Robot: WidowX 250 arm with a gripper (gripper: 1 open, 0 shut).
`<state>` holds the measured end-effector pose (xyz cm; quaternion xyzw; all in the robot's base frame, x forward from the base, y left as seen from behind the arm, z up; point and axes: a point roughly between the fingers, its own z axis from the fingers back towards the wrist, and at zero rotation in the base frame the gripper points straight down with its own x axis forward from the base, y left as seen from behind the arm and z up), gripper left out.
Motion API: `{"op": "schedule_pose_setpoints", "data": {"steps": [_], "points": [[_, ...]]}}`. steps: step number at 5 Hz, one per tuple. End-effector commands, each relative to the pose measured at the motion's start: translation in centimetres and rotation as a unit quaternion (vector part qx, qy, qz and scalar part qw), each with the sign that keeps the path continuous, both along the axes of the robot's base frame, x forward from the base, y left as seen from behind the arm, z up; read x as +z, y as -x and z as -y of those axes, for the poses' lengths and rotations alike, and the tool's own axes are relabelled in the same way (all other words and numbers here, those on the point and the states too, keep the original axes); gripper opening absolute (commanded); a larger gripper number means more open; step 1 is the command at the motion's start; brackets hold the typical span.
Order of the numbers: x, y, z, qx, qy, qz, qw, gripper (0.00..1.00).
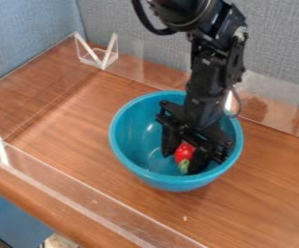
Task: Remove the strawberry from inside the blue bowl and put it on the table
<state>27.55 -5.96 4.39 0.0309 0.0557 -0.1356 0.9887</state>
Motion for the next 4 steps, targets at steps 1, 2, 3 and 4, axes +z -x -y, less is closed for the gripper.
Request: {"op": "schedule_pose_setpoints", "data": {"steps": [1, 2, 3, 4], "points": [[2.23, -0.31, 0.38, -0.006, 0.011, 0.041, 0.9991, 0.00], [2.35, -0.16, 0.36, -0.006, 0.012, 0.044, 0.9990, 0.00], [2.47, -0.07, 0.36, -0.006, 0.013, 0.047, 0.9988, 0.00], [2.55, 0.03, 0.33, -0.006, 0.014, 0.049, 0.9987, 0.00]]}}
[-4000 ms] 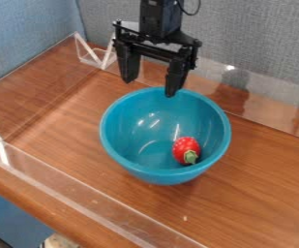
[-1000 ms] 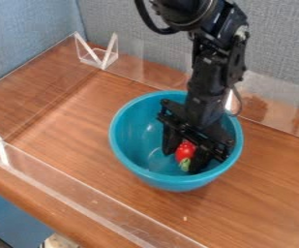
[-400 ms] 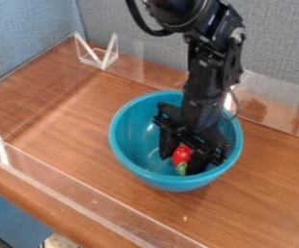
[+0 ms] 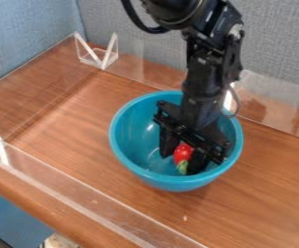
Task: Remove the strawberry from inside the blue bowl and put it on the table
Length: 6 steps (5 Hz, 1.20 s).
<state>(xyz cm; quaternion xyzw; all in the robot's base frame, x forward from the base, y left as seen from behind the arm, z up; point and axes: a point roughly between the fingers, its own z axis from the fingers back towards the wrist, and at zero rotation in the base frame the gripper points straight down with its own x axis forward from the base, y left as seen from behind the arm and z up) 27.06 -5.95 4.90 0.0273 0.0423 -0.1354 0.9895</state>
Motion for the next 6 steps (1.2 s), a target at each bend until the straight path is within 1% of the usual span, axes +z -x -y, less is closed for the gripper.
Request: {"op": "schedule_pose_setpoints", "data": {"steps": [1, 2, 3, 6], "points": [[2.6, -0.4, 0.2, -0.008, 0.010, 0.043, 0.9990, 0.00], [3.2, -0.3, 0.1, -0.010, 0.010, 0.050, 0.9987, 0.00], [4.1, -0.3, -0.2, -0.011, 0.010, 0.059, 0.9981, 0.00], [6.6, -0.5, -1.3, -0.012, 0.006, 0.082, 0.9965, 0.00]]}}
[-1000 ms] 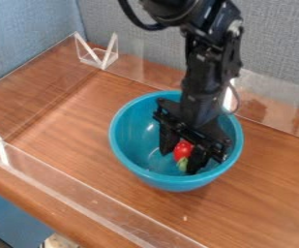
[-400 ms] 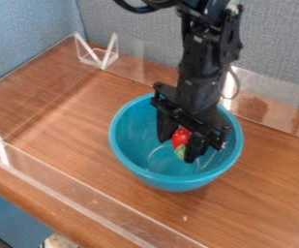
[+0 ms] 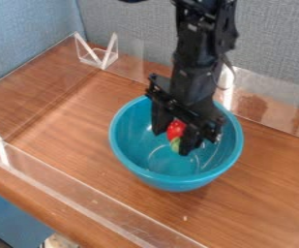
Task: Remove the strawberry from inside the blue bowl and put it on the table
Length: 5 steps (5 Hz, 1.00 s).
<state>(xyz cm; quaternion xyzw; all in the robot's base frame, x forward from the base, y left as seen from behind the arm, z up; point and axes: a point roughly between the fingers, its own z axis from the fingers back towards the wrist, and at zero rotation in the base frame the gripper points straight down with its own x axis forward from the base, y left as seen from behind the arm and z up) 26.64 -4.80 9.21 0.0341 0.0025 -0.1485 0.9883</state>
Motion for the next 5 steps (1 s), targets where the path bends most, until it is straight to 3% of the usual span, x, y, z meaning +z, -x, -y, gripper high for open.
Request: {"op": "schedule_pose_setpoints", "data": {"steps": [1, 3, 5], "points": [[3.3, -1.0, -0.6, 0.004, 0.007, 0.052, 0.9986, 0.00], [4.3, -1.8, -2.5, 0.018, 0.006, 0.067, 0.9975, 0.00], [6.2, -2.5, -6.2, 0.056, 0.000, 0.087, 0.9946, 0.00]]}}
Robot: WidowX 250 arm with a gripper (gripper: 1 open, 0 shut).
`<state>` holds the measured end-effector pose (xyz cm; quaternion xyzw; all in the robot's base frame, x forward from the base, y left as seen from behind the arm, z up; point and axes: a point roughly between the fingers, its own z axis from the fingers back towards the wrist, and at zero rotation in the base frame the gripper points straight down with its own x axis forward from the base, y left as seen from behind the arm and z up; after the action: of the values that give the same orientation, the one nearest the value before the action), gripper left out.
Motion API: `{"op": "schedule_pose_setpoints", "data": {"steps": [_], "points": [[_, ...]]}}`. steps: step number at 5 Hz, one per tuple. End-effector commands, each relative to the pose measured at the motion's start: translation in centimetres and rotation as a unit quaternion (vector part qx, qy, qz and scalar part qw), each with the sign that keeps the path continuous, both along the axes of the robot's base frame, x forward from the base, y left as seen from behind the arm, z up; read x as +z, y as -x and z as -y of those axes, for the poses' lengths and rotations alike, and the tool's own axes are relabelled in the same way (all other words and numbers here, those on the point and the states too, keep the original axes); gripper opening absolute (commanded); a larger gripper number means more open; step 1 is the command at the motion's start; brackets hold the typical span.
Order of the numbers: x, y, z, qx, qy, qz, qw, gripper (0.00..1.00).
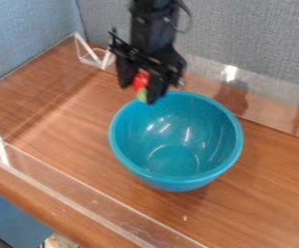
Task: Remove the strawberry from inside the blue bowl and put it on the table
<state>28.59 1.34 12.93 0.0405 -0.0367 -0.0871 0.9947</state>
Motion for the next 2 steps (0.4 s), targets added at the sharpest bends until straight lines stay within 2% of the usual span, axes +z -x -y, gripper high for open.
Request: {"op": "schedule_pose_setpoints", "data": {"steps": [1, 2], "points": [[2.4, -1.0, -2.5, 0.019, -0.008, 0.043, 0.9989, 0.00], [0.2, -1.2, -4.5, 0.036, -0.010, 0.022, 0.9991, 0.00]]}}
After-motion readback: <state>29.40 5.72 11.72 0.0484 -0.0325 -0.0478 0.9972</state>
